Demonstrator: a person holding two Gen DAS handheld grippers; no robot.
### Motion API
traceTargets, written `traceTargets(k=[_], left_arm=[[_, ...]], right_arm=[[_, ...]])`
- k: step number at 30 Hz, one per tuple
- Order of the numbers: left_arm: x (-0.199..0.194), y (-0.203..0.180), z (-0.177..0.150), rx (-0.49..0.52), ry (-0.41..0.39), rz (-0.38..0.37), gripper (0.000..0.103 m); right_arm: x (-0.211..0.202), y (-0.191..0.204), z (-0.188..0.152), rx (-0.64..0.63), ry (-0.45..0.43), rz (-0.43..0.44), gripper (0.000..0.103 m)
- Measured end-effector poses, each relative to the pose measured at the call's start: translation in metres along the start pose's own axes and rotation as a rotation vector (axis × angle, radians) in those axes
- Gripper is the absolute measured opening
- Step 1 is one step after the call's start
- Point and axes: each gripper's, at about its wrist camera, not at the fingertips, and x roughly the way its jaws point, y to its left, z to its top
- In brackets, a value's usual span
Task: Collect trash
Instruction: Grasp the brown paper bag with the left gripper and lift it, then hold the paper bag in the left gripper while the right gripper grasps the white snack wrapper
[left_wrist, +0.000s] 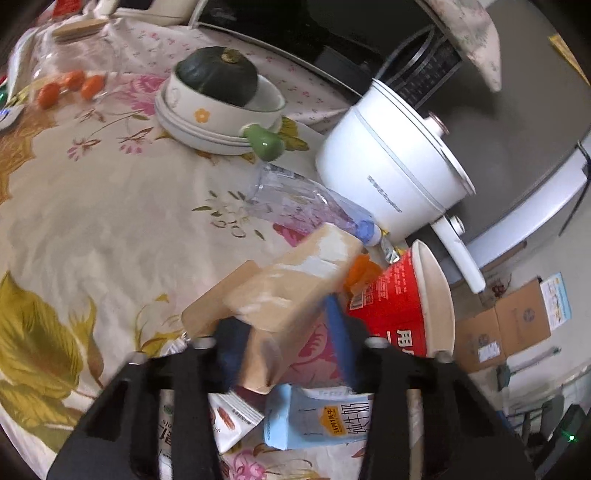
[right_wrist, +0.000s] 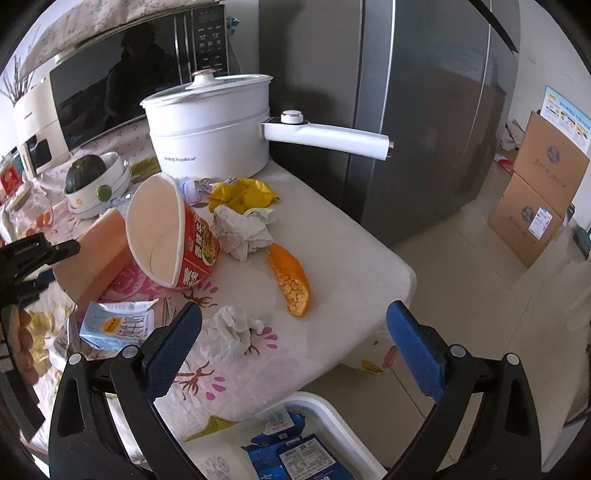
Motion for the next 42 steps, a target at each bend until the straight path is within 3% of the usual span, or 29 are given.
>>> traceTargets(k=[9,17,24,28,30,33,36,42], left_arm=[[-0.023,-0.012,0.001,0.058,-0.049,-0.021,0.004],[-0.075,0.001,0.011,0.005,-0.176,-0.059,0.003],[-0.144,0.025,0.017,-0.052,-0.351,-0.046,0.003],[-0.173,0.041,0.014,-0.095,-0.406,-0.045,0.003],[-0.187,0.050,0.013,-0.108,-0.424,-0.045,0.003],[-0.198,0.056,0.009,-0.101,-0.437,-0.030,0.004],[-0.208,0.063,0.007,-0.101,-0.444,-0.028,0.003],[-0.221,0.073,0.005,-0.100,-0.457,-0.031,0.004]], right_arm=[[0.001,0.011,-0.004,-0.024,-0.002,0.034,0.096],[0.001,0.033,-0.010,-0.098,-0.013,0.079,0.096],[-0.002,0.080,-0.024,-0.222,0.010,0.242,0.096],[-0.011,0.120,-0.038,-0.373,-0.007,0.319,0.096],[-0.011,0.138,-0.043,-0.404,0.026,0.356,0.096],[-0.003,0.158,-0.046,-0.343,0.113,0.426,0.096],[0.013,0.169,-0.050,-0.239,0.207,0.468,0.083],[0.038,0.188,-0.066,-0.152,0.304,0.481,0.074]])
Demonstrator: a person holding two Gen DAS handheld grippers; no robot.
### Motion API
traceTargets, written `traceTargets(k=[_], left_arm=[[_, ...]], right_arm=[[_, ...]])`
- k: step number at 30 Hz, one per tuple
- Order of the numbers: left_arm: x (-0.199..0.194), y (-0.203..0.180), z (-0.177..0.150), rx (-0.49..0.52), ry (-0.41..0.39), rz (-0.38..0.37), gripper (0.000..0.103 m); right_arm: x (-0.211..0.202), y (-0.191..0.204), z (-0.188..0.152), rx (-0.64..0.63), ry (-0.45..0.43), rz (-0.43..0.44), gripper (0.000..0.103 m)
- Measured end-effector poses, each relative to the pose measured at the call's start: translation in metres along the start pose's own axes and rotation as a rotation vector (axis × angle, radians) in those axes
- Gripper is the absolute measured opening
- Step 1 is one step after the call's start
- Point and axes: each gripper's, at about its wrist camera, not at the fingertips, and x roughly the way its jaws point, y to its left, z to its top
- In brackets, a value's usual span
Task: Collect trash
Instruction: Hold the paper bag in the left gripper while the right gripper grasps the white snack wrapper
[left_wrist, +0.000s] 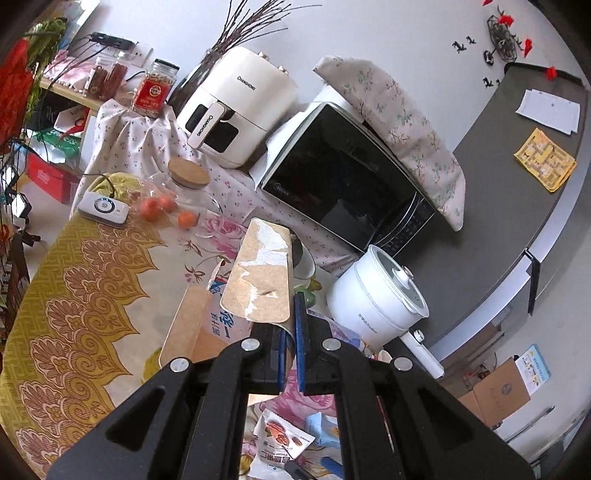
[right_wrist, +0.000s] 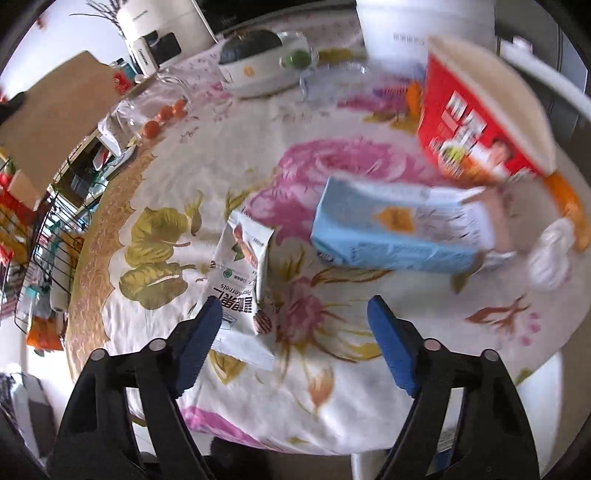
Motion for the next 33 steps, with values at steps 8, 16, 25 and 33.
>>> traceTargets(k=[8,16,25,33], left_arm=[[-0.001,0.002,0.001,-0.005,0.001,0.001,0.004],[-0.002,-0.002,-0.001,0.019,-0.005,0.009,0.004],[-0.003,-0.008,-0.004,0.032,-0.004,0.007,0.004],[-0.002,-0.022,-0.009,0.069,-0.010,-0.016,0.004]], right_arm=[[0.012,0.018,0.006,-0.014,-0.005,0.000,0.048],[0.013,0.016,0.011,-0.017,-0.032,0.010,0.014],[-0.010,0.014,0.018,-0.044,-0.128,-0.048,0.013],[-0.052,-0.003,0.024,-0.046,-0.244,-0.134,0.013]])
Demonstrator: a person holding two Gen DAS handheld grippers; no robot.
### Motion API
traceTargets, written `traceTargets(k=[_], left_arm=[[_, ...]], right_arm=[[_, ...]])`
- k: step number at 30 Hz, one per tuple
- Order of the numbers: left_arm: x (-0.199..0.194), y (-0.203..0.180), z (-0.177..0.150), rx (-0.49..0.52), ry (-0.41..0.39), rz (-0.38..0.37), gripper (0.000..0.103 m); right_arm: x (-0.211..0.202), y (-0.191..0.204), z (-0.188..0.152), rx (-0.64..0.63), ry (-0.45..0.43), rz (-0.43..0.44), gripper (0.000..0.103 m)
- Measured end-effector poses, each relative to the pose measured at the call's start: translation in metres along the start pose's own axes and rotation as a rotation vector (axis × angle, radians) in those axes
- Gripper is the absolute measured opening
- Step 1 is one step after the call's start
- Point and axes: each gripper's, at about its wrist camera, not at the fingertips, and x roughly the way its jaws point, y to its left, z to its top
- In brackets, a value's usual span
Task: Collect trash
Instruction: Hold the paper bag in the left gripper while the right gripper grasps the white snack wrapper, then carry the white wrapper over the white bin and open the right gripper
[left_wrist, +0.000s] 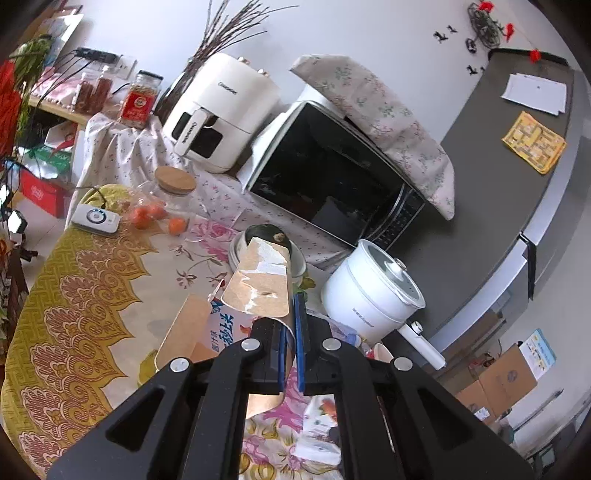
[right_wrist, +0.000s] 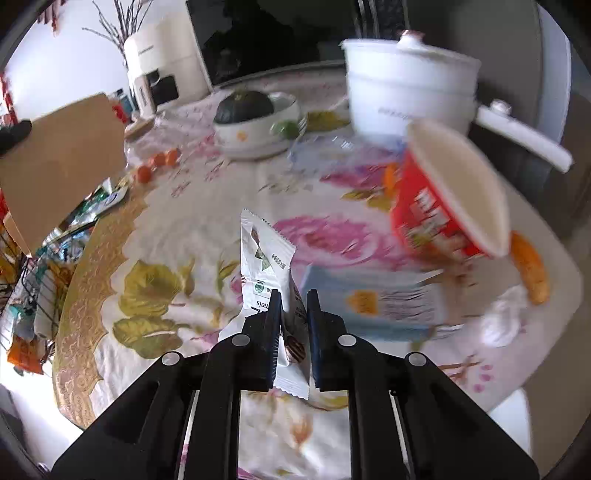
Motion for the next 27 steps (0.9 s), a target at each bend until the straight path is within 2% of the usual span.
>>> traceTargets(k=[7,15,21,27], left_arm=[[0.003,-0.022,-0.010,0.040,0.017,-0.032,0.003],[0.003,-0.051,-0.028,0.110,0.037,-0.064,0.003],[0.007,-0.068,-0.040,0.151,0.058,-0.076,0.004],[0.012,-0.081,-0.052,0.187,0.081,-0.086,0.003]], right_arm=[[-0.036,-0.029,0.002,0.005,-0.082,-0.108,0.013],[-0.071,-0.068,-0.009,0.020,-0.136,-0.220,0.013],[-0.091,-0.099,-0.026,0.038,-0.149,-0.295,0.014],[-0.105,-0.128,-0.054,0.084,-0.095,-0.328,0.014]])
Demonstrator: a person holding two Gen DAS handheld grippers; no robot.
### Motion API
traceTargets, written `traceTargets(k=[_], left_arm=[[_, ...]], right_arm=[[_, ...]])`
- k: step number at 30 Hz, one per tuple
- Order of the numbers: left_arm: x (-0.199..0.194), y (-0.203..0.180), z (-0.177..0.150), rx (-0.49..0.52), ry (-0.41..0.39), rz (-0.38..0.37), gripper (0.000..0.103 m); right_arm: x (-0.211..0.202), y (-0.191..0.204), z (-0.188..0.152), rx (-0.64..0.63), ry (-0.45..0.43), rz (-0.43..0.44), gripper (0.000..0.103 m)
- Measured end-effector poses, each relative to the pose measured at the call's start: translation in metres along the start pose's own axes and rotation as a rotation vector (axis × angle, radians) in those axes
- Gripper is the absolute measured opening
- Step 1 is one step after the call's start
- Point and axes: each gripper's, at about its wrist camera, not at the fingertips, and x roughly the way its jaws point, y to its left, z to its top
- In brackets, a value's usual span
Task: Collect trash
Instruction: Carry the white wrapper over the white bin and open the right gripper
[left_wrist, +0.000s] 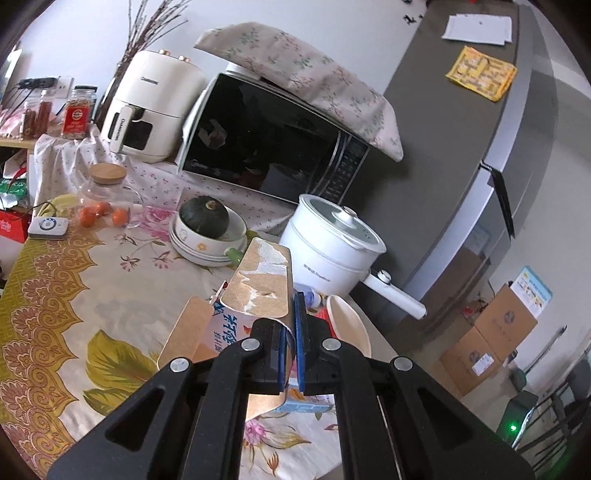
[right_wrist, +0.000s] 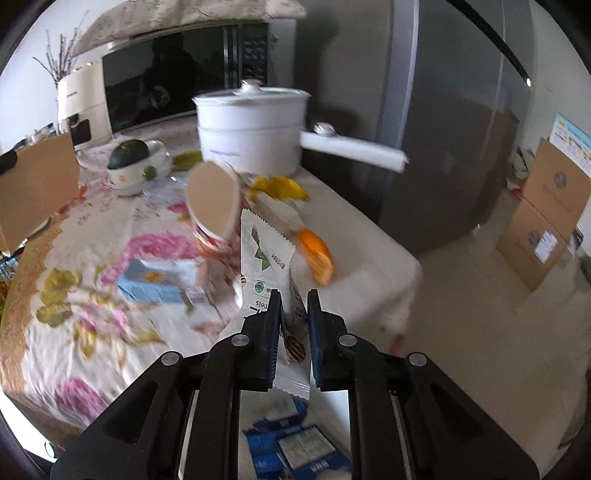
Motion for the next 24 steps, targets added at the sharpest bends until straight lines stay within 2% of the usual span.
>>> traceTargets(k=[7,9,10,11,12,14,15,19,21,24], left_arm=[[0.005,-0.019,-0.011,0.036,0.022,-0.026,0.003],[0.007,-0.024,-0.015,0.042,0.031,-0.035,0.003],[0.008,-0.027,-0.017,0.045,0.037,-0.041,0.003],[0.009,-0.030,-0.019,0.049,0.043,-0.046,0.003],[0.009,-0.033,-0.021,0.053,0.047,-0.049,0.004],[0.010,-0.040,-0.027,0.064,0.060,-0.062,0.003],[0.010,-0.043,-0.029,0.066,0.064,-0.067,0.004],[0.010,-0.057,-0.041,0.089,0.086,-0.099,0.004],[0.011,-0.064,-0.048,0.098,0.102,-0.118,0.004],[0.014,-0.075,-0.060,0.104,0.141,-0.159,0.004]], right_arm=[[-0.012,-0.022,-0.031,0.014,0.076,-0.006,0.016],[-0.015,-0.027,-0.040,0.030,0.101,0.004,0.020],[-0.016,-0.029,-0.044,0.034,0.110,0.013,0.024],[-0.017,-0.032,-0.047,0.042,0.117,0.019,0.037],[-0.020,-0.036,-0.052,0.051,0.116,0.017,0.043],[-0.025,-0.041,-0.057,0.058,0.108,0.010,0.048],[-0.028,-0.045,-0.060,0.065,0.097,-0.001,0.055],[-0.039,-0.059,-0.063,0.088,0.031,-0.071,0.071],[-0.046,-0.065,-0.063,0.097,-0.017,-0.123,0.083],[-0.054,-0.077,-0.063,0.106,-0.092,-0.208,0.092]])
